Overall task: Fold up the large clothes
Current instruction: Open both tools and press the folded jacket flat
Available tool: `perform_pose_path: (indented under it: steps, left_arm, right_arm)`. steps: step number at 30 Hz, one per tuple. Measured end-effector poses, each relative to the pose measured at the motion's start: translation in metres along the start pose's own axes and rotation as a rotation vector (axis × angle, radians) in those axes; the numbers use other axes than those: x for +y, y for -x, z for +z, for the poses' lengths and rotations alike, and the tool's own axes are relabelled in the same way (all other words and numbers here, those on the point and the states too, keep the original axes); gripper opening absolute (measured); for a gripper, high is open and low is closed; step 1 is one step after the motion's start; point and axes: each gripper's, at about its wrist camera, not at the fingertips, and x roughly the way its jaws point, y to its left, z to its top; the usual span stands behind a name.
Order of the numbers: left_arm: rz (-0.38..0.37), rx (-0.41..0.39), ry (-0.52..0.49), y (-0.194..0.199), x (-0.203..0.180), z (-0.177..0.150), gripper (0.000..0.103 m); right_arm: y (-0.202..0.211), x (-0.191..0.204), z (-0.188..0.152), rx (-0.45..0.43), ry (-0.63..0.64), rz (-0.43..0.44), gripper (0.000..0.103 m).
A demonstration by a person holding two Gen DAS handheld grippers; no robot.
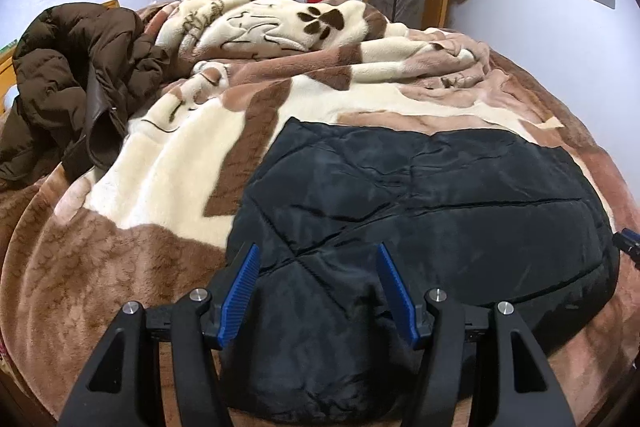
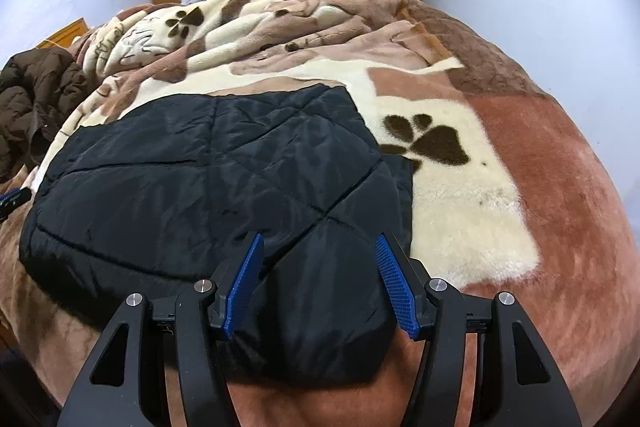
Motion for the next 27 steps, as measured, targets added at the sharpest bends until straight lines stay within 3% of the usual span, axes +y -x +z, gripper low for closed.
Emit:
perform_pose_path:
  steps: [7,13,17,21,24,27]
  left_arm:
    - [-0.007,0.089,0.0,-0.03,-0.003,-0.012,0.063]
    - [-0.014,0.07,-0.003,-0.018,-0.006,-0.009,0.063]
    - [-0.027,0.029,-0.027,-0.014,-0.015,0.01,0.063]
    - [-0.015,0.032,-0.088,-0.038,-0.031,0.03,0.063]
    - [-0.005,0.124,-0.075,-0.078,-0.03,0.028,0.065]
    - [-0.016,0.133,-0.071,-0.09,-0.032,0.021,0.065]
  right_arm:
    - [-0.022,-0.005,-0.008,0.074,-0.017,-0.003,0.059]
    - [-0.006,-0.001,-0.002,0.043,-0.013,0.006,0.059]
    - [-0.001,0.012,0.017,0.0,0.004,0.036,0.059]
    - [-0.02,0.025,0.034,0.005,0.023,0.052,0.059]
    - [-0.054,0.024,0.041,0.086,0.011,0.03,0.059]
    - [-0.077,0.019,0.037,0.132,0.018,0.032,0.059]
